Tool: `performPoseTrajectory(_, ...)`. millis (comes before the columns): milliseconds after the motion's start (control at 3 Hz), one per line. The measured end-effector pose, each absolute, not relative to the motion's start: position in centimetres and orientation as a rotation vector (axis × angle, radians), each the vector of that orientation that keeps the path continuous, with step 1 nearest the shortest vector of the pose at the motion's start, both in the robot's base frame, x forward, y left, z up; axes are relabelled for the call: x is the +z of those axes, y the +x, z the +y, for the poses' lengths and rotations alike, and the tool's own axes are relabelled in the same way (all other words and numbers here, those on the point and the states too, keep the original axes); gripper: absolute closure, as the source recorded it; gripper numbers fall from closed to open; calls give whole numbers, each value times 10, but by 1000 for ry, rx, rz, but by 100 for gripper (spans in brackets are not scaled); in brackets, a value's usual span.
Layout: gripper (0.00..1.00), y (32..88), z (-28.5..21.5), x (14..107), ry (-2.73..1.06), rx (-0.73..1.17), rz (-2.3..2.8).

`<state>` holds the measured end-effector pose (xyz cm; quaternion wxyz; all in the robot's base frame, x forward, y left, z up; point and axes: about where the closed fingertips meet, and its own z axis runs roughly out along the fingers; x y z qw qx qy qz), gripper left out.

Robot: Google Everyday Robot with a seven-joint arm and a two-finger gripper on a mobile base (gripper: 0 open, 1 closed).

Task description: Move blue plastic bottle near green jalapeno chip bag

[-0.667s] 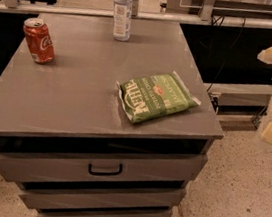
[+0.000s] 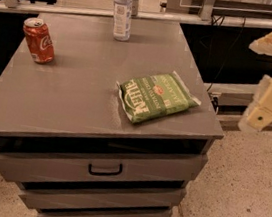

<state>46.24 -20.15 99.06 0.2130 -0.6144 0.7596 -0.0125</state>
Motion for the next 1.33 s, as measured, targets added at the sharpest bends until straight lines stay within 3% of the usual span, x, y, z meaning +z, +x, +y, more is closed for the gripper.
performPoseTrajectory(667, 0, 588, -120, 1009, -1498, 145, 1810)
performPoseTrajectory(1333, 0, 603, -118, 1014, -1456, 135, 1785)
